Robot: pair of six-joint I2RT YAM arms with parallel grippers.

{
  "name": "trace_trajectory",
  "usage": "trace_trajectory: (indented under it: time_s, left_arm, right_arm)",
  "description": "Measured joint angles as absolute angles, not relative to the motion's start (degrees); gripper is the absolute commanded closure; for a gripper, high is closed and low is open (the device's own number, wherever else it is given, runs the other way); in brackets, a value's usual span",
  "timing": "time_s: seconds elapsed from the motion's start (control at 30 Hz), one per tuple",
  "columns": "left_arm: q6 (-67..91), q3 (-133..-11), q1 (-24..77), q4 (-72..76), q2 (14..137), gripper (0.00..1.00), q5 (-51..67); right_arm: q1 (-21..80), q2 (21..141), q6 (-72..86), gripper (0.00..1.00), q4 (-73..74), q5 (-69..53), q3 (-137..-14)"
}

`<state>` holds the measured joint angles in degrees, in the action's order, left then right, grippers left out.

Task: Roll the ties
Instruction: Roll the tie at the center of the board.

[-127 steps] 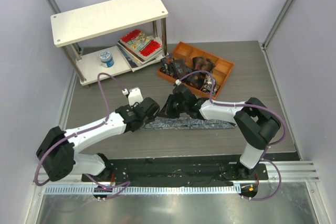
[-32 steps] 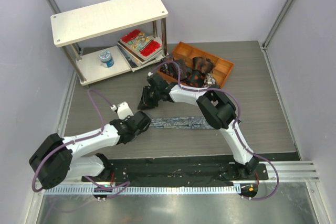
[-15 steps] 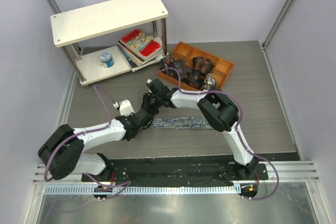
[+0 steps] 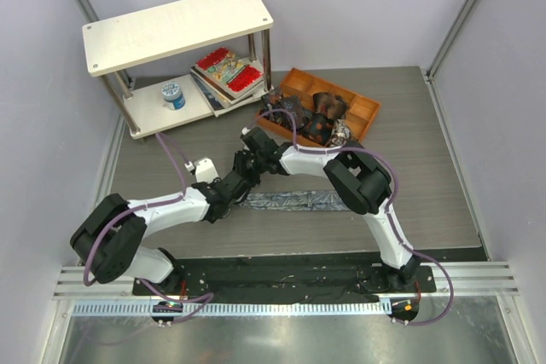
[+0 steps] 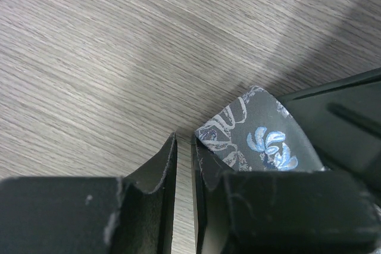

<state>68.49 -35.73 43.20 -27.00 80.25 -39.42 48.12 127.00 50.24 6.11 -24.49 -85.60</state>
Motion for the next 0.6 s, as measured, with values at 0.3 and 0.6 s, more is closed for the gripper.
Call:
trace_trajectory:
  time_s: [0.3, 0.6]
  left_arm:
    - [68.53, -35.75, 43.09, -26.96, 80.20, 0.86, -39.33]
    - [68.58, -35.75, 43.09, -26.96, 80.16, 0.85, -39.16]
  right_arm:
    - [44.31, 117.43, 49.41, 0.72, 6.94, -21.98, -82.06]
    - [43.99, 101.54, 54.15, 0.96, -2.85, -20.78, -65.36]
